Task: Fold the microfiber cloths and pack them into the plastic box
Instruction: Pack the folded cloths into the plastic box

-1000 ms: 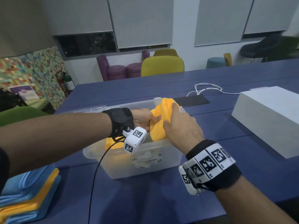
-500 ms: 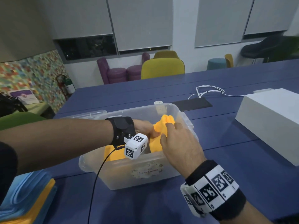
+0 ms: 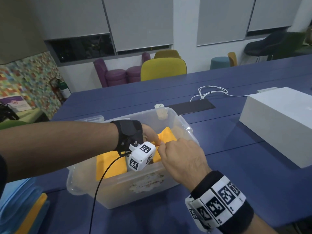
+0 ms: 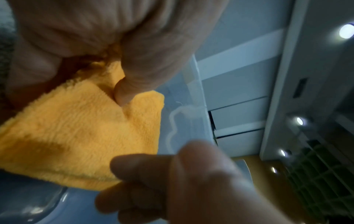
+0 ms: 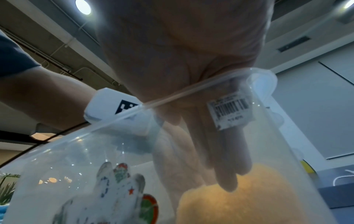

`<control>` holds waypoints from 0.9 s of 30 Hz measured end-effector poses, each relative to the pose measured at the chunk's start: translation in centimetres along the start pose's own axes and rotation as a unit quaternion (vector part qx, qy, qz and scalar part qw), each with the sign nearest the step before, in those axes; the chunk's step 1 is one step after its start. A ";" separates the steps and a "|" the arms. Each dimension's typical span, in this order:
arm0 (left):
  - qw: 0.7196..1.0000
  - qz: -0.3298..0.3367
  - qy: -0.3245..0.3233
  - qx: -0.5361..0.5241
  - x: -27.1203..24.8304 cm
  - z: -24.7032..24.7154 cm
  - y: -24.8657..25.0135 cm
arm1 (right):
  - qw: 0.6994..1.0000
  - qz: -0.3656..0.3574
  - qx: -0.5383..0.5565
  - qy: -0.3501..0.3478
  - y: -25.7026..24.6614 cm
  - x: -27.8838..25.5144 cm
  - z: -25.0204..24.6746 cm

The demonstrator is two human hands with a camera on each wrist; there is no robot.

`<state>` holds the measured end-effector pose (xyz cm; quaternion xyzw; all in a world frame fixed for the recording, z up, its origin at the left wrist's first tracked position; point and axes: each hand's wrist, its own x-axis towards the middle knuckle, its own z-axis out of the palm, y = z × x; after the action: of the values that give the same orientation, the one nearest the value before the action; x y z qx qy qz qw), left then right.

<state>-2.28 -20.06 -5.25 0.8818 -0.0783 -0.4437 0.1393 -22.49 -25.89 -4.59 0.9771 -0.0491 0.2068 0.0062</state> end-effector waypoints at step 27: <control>0.844 0.379 0.137 0.353 -2.1 0.6 -1.1 | 0.999 -0.040 -0.017 0.027 -0.5 0.0 0.0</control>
<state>-3.98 -18.56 -4.34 0.8246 -0.5382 -0.1737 -0.0150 -22.39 -25.35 -4.62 0.9722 -0.0138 0.2316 0.0328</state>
